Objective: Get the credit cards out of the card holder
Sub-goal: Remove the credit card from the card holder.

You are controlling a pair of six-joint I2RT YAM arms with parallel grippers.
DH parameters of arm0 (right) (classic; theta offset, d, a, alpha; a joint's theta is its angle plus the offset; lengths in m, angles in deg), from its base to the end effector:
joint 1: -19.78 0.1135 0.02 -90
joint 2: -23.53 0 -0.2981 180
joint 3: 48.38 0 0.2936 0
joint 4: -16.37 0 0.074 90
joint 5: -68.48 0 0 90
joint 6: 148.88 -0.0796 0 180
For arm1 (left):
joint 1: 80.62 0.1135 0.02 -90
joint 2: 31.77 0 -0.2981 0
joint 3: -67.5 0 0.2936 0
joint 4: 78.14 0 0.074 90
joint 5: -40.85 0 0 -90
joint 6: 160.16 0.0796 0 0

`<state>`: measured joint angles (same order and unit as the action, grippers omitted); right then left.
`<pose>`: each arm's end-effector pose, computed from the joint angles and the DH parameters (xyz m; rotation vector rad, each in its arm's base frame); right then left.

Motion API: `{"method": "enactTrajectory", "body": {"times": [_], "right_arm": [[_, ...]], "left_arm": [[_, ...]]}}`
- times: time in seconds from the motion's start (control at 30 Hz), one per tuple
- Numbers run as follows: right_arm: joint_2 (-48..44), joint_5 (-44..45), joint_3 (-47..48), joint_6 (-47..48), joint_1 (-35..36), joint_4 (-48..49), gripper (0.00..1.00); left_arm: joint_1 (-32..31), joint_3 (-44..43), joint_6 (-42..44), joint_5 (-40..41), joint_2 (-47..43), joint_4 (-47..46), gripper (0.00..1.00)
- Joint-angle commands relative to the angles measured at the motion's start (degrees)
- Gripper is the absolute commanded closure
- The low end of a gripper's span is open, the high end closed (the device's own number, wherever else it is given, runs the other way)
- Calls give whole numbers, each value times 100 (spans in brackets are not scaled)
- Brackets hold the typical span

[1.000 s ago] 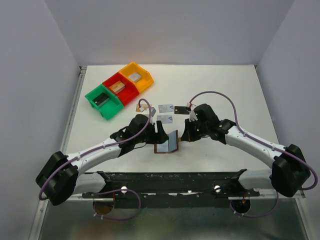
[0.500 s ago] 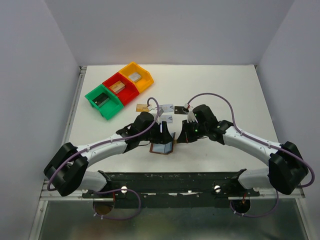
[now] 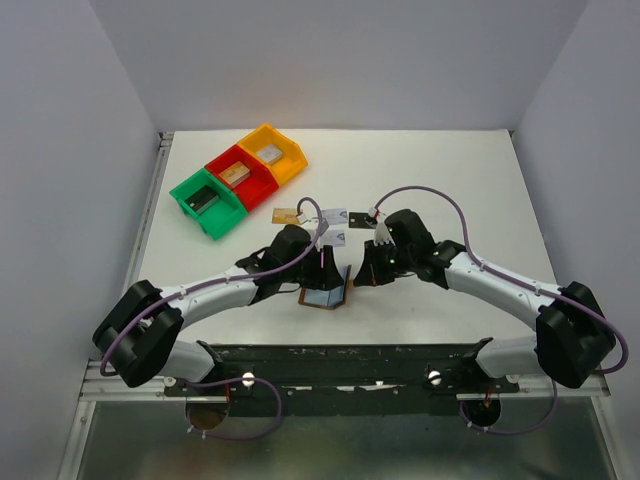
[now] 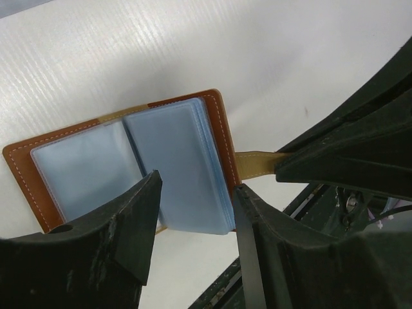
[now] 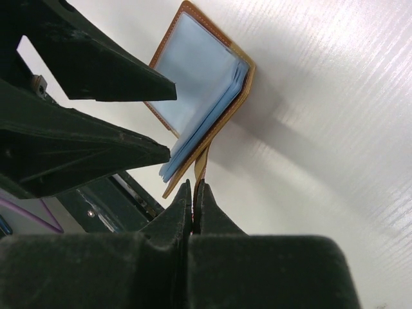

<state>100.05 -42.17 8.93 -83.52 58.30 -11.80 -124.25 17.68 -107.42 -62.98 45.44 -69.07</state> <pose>0.2394 0.2264 0.1975 -0.4859 2.4983 0.9126 0.2303 -0.2459 0.1792 0.2785 2.3761 -1.0019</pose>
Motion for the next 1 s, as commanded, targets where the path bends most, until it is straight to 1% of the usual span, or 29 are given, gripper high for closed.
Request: {"method": "enactTrajectory", "body": {"times": [0.0,0.1,0.3,0.37,0.4,0.67,0.73,0.87,0.97], "right_arm": [[-101,113,-16,-23,-12,65,100],[-189,131,-34,-49,-11,100,100],[-154,104,-43,-41,-11,100,100],[-145,104,-52,-49,-20,91,100],[-136,122,-52,-41,-12,100,100],[-154,140,-78,-14,-20,100,100],[-154,122,-78,3,-20,100,100],[-145,78,-87,12,-20,100,100],[-128,8,-96,21,-47,118,100]], "left_arm": [[-22,-197,131,-103,224,96,42],[-22,-250,157,-68,294,184,46],[-22,-241,140,-15,339,219,48],[-22,-250,131,107,339,263,51],[-22,-241,113,178,321,403,51],[-22,-171,25,600,163,624,53],[-22,-75,34,618,40,466,51],[-22,49,52,381,-162,36,37],[-22,-12,104,153,-119,-106,33]]}}
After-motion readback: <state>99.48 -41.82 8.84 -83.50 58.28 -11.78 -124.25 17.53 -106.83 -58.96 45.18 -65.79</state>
